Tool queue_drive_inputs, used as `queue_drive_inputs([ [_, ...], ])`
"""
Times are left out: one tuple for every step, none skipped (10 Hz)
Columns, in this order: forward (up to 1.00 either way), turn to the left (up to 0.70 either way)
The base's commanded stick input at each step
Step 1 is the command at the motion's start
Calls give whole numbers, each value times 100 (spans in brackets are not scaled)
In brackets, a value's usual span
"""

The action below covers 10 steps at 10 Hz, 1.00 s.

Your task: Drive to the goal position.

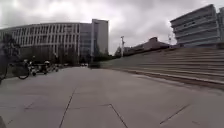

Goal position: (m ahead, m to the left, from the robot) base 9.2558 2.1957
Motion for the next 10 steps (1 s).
queue_drive_inputs([
  [100,33],
  [100,16],
  [100,3],
  [100,3],
  [100,3],
  [100,4],
  [100,4],
  [100,4],
  [100,4],
  [100,2],
])
